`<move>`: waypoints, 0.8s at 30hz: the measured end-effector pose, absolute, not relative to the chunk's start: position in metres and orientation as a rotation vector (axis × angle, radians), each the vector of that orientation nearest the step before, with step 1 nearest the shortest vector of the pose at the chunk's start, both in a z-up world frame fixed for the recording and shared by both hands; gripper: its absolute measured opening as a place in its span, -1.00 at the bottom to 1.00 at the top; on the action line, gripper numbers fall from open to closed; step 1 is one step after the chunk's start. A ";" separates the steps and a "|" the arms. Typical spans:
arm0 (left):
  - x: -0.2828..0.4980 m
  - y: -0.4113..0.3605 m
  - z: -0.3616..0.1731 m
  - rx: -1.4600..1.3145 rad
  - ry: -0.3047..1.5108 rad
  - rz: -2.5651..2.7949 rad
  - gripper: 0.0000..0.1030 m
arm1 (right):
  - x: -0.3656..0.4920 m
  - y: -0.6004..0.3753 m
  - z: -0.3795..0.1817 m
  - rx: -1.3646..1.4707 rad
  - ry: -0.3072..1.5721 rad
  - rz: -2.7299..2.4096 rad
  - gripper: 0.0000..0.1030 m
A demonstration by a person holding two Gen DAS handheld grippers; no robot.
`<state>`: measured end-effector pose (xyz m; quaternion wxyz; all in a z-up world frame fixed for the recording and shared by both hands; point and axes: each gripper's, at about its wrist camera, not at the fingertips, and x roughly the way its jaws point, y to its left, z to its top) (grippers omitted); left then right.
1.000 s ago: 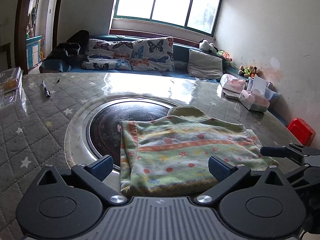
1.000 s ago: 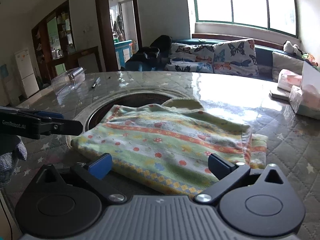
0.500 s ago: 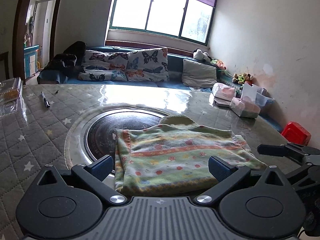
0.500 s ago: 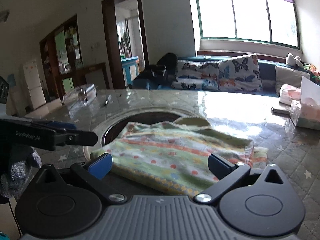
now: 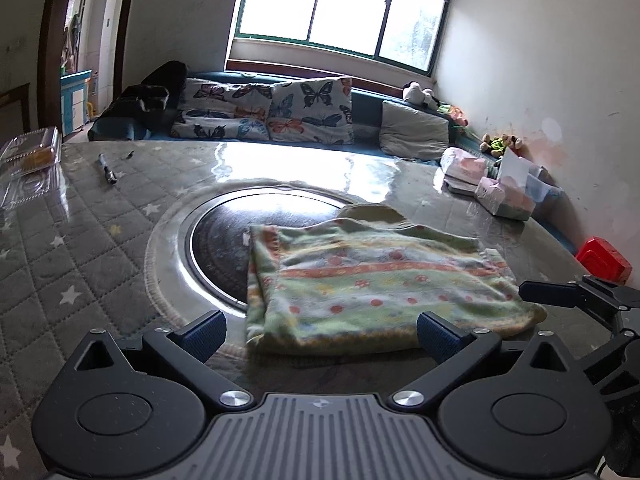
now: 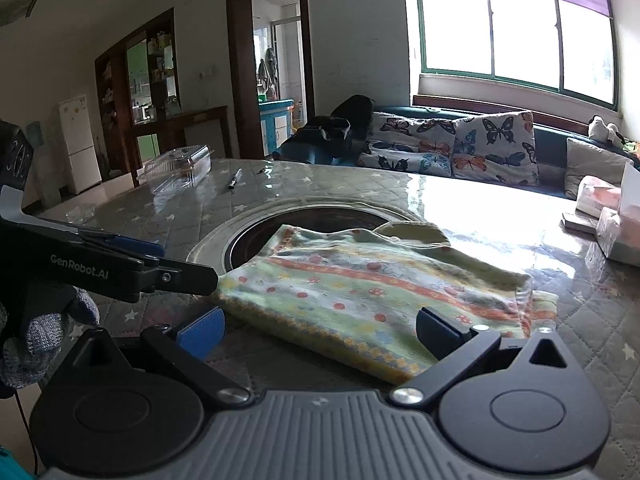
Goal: Fold clothes
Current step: 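Move both grippers to the side edge of the folded shirt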
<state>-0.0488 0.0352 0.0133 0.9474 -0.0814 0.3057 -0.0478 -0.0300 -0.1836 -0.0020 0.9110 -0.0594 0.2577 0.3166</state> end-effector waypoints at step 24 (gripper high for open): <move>-0.025 0.059 -0.002 -0.179 0.706 0.008 1.00 | -0.015 -0.135 -0.014 -0.284 0.602 0.748 0.86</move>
